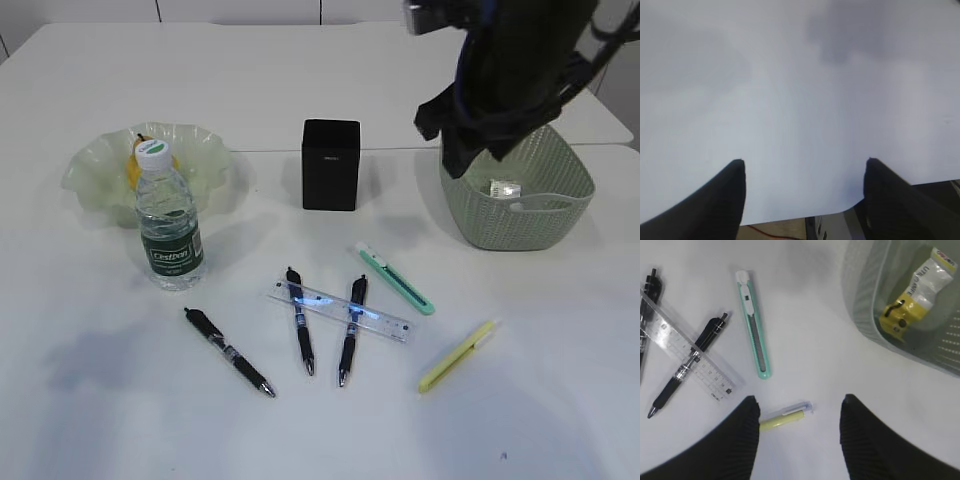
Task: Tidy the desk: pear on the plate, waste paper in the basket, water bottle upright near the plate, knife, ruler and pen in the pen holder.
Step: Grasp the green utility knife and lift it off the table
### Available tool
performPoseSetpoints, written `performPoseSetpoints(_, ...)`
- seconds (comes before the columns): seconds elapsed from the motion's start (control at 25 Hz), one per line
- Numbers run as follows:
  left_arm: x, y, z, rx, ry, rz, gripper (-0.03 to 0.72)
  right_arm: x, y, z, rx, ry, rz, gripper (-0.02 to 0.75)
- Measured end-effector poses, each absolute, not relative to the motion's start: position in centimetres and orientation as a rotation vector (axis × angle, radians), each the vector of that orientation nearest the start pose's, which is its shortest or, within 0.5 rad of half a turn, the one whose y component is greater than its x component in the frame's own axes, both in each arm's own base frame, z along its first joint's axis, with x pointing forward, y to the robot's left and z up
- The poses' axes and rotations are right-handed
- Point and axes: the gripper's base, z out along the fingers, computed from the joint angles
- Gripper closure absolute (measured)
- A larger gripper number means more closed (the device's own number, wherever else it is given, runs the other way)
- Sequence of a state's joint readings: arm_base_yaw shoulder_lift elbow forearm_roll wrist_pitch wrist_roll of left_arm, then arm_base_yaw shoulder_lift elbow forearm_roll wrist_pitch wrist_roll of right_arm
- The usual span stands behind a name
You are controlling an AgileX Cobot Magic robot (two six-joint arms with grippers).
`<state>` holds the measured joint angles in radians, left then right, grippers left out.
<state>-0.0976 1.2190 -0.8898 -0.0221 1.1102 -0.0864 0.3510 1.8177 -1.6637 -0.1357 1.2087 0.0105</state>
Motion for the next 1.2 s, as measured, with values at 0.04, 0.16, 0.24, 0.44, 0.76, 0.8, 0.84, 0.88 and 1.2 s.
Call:
performPoseSetpoints(0.04,20.5,-2.2,27.4,0.004,2.933,-0.064,0.171,37.2,12.5,29.9,-0.53,2.789,-0.115,0.347)
performPoseSetpoints(0.16,20.4,-2.2,27.3,0.004,2.946,-0.063,0.175,39.1,13.3,27.8,-0.557,2.824,-0.109,0.347)
performPoseSetpoints(0.24,20.4,-2.2,27.3,0.003,2.949,-0.066,0.176,40.2,13.9,26.6,-0.569,2.84,-0.092,0.347)
performPoseSetpoints(0.44,20.4,-2.2,27.3,0.002,2.951,-0.068,0.177,42.5,15.1,23.8,-0.576,2.874,-0.05,0.347)
performPoseSetpoints(0.76,20.4,-2.3,27.3,0.001,2.952,-0.071,0.178,44.4,16.4,20.5,-0.617,2.899,-0.039,0.348)
performPoseSetpoints(0.8,20.4,-2.3,27.3,0.003,2.952,-0.071,0.178,44.6,16.7,20.2,-0.625,2.899,-0.039,0.348)
performPoseSetpoints(0.84,20.4,-2.3,27.3,0.003,2.952,-0.071,0.178,44.6,17.0,19.9,-0.635,2.9,-0.039,0.348)
performPoseSetpoints(0.88,20.4,-2.3,27.3,0.003,2.95,-0.071,0.178,44.6,17.4,19.4,-0.647,2.905,-0.04,0.348)
performPoseSetpoints(1.2,20.4,-2.3,27.3,0.003,2.946,-0.071,0.178,44.8,17.9,17.7,-0.67,2.925,-0.045,0.348)
